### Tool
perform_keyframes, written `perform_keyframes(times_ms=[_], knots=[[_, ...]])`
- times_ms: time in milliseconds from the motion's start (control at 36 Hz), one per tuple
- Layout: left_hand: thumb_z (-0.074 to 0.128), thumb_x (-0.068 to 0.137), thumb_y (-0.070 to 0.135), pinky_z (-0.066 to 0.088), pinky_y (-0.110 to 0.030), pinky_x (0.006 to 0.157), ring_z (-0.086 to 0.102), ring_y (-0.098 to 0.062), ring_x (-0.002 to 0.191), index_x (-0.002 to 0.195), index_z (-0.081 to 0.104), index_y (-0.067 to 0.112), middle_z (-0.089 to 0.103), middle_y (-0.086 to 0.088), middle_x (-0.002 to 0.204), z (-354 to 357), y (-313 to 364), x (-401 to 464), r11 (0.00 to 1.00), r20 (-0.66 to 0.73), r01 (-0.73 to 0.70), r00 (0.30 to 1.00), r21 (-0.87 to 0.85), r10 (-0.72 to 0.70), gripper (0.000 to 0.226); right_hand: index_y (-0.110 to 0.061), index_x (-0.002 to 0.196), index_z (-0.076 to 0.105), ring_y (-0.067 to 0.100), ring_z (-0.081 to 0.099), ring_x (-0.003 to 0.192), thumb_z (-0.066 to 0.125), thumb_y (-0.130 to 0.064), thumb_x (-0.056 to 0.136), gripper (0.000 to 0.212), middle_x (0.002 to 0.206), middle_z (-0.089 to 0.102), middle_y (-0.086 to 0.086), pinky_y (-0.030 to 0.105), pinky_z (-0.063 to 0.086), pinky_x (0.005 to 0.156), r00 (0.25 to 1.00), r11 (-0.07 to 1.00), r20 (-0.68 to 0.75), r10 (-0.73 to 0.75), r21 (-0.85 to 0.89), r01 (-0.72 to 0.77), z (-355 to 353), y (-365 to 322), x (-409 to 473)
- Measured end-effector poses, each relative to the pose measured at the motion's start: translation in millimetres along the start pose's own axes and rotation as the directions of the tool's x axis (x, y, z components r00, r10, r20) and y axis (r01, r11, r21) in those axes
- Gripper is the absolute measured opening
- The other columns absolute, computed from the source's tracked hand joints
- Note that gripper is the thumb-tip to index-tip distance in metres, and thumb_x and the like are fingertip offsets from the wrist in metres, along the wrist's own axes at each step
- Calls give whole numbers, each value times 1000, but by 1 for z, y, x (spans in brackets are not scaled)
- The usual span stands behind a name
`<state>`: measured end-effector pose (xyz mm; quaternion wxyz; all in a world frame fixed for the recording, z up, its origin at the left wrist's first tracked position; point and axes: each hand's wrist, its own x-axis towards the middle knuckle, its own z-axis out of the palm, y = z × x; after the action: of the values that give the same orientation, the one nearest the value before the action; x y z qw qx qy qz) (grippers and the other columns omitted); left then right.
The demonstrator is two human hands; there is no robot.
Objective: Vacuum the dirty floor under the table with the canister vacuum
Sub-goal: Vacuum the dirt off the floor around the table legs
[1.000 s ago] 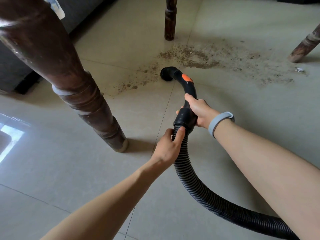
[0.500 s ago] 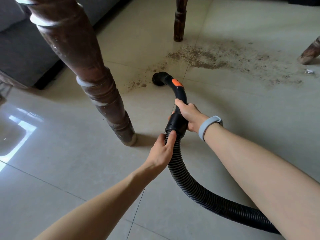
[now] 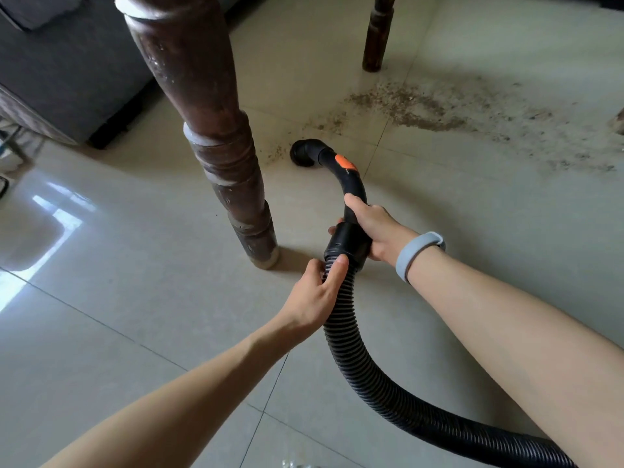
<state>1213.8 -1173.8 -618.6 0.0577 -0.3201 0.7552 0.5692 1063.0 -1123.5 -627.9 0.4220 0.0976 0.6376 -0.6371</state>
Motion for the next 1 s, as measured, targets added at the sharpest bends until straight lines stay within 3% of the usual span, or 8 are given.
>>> perform_keyframes(times_ms=[222, 333, 500, 611, 694, 833, 917, 1000], knots=[[38, 97, 52, 39, -27, 64, 48, -7, 68, 103, 49, 8, 49, 7, 77, -9, -4, 1, 997, -55, 23, 998, -76, -27, 46, -7, 92, 44, 23, 62, 62, 51, -27, 98, 22, 69, 55, 9, 31, 53, 58, 996, 997, 82, 16, -73, -10, 22, -7, 1], [39, 97, 52, 41, -31, 71, 49, -11, 73, 103, 51, 7, 50, 5, 81, -16, -3, 8, 992, -76, 17, 997, -123, -27, 48, -3, 113, 42, 25, 64, 64, 51, -29, 97, 31, 71, 58, 11, 35, 55, 63, 998, 995, 67, -1, -104, 8, 35, -13, 9], [40, 95, 55, 42, -35, 69, 50, -17, 71, 86, 47, 14, 50, 4, 74, -18, 2, 24, 982, -92, -3, 996, -187, -14, 42, -7, 108, 46, 36, 65, 98, 53, -33, 93, 31, 96, 59, 16, 50, 53, 90, 999, 981, 23, -48, -189, 52, 43, -28, 19], [40, 96, 54, 48, -40, 72, 51, -17, 73, 87, 47, 15, 48, 0, 77, -13, 2, 21, 975, -13, 27, 999, -219, -30, 40, -9, 103, 46, 37, 64, 102, 53, -35, 93, 29, 98, 59, 16, 50, 52, 92, 999, 973, 27, -44, -227, 49, 38, -27, 13], [40, 98, 50, 55, -39, 77, 58, -17, 74, 103, 52, 15, 52, -2, 80, -13, 1, 10, 951, 169, 143, 981, -273, -99, 38, -9, 90, 47, 31, 66, 80, 51, -30, 95, 23, 79, 60, 12, 43, 55, 82, 997, 970, 53, -55, -232, 66, 29, -19, 2], [45, 96, 49, 55, -37, 86, 69, -23, 84, 122, 54, 12, 63, -7, 98, -27, -10, -4, 957, 468, 286, 852, -41, -235, 46, -11, 84, 43, 31, 62, 69, 53, -28, 97, 23, 73, 55, 11, 46, 57, 75, 994, 936, 34, -105, -335, 110, 10, 13, -22], [50, 94, 48, 53, -38, 91, 68, -25, 99, 122, 52, 14, 62, -9, 115, -40, -14, -5, 947, 461, 314, 832, 70, -309, 44, -10, 94, 42, 27, 63, 57, 53, -30, 97, 22, 75, 57, 11, 32, 55, 57, 994, 909, 30, -101, -402, 104, -4, 30, -42], [48, 96, 45, 52, -36, 87, 66, -21, 91, 116, 52, 17, 61, -9, 116, -49, -11, -6, 938, 365, 315, 864, 144, -346, 35, -15, 91, 43, 31, 66, 67, 55, -35, 94, 23, 82, 58, 11, 39, 58, 68, 995, 872, 3, -102, -482, 91, -18, 44, -66]])
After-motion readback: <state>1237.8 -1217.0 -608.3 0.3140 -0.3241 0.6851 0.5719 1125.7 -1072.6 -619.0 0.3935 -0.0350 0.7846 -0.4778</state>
